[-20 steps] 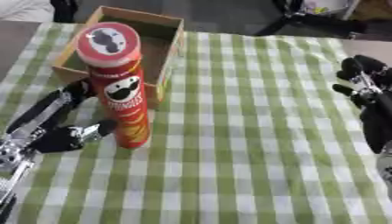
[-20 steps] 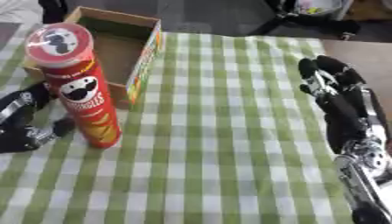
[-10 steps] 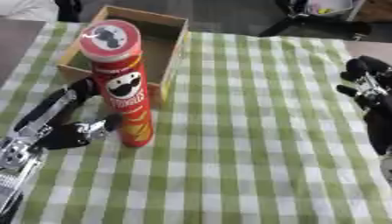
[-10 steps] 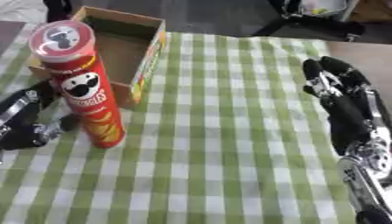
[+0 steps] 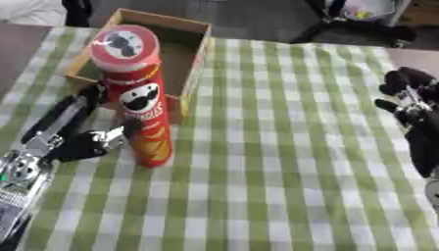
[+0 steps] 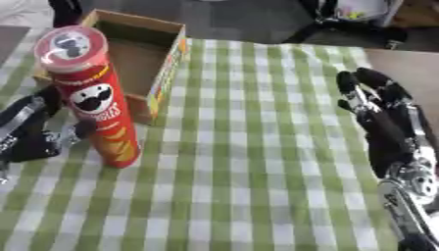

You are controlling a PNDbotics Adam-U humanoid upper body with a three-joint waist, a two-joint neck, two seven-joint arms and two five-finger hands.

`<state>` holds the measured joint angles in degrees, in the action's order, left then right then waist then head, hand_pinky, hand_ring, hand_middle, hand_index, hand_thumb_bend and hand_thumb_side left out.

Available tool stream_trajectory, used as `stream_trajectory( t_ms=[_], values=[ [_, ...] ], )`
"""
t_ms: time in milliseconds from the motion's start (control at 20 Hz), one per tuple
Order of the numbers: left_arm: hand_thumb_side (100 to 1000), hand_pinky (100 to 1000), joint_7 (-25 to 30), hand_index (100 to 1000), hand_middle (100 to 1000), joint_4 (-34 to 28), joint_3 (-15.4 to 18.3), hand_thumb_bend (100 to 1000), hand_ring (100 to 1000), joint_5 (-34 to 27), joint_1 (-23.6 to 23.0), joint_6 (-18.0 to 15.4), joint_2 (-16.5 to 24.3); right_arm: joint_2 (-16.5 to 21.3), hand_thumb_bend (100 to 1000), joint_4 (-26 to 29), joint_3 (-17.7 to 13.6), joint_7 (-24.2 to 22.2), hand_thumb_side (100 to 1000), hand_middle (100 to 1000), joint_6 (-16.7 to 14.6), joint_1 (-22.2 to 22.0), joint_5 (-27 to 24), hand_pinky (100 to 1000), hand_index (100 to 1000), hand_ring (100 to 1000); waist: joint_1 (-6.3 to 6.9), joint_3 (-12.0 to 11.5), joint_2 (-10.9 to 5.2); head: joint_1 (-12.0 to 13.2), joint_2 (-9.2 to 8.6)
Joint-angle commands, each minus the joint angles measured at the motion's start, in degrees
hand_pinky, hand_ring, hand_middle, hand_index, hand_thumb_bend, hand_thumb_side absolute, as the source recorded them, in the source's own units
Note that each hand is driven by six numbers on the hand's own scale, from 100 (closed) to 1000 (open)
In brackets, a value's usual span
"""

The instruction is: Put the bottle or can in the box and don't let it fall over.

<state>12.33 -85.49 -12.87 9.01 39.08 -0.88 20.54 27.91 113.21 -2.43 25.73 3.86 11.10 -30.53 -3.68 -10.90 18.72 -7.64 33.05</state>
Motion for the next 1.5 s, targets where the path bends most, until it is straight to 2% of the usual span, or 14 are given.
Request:
stream_trajectory(
  t_ms=[50,450,1050,1500],
  values=[
    [611,1000,-0.23,928,887,-0.34,0.13,563,1000,0.37,1.31,-0.3,0.1,0.72,514,0.62,-0.33,-0.23,290,761,-0.1,0.43,-0.4,732,735,770,0.17,0.15,-0.83,0.07,-0.8],
    [605,1000,1.25,932,894,0.47,0.0,565,1000,1.42,2.03,-0.91,-0.26,0.56,512,0.53,-0.26,-0.4,288,761,-0.1,0.51,-0.51,733,736,770,0.18,0.23,-0.76,-0.07,-0.72],
    [683,1000,5.22,974,939,0.05,-0.46,578,1000,3.47,2.41,-2.66,-0.38,0.47,511,0.45,-0.22,-0.59,288,762,-0.14,0.62,-0.73,734,736,770,0.25,0.33,-0.76,-0.08,-0.59],
    [689,1000,4.56,950,909,0.59,-0.5,584,1000,3.03,3.14,-2.33,-1.01,0.27,510,0.31,-0.18,-0.75,284,762,-0.11,0.58,-0.79,734,737,771,0.18,0.37,-0.76,0.0,-0.81]
  ],
)
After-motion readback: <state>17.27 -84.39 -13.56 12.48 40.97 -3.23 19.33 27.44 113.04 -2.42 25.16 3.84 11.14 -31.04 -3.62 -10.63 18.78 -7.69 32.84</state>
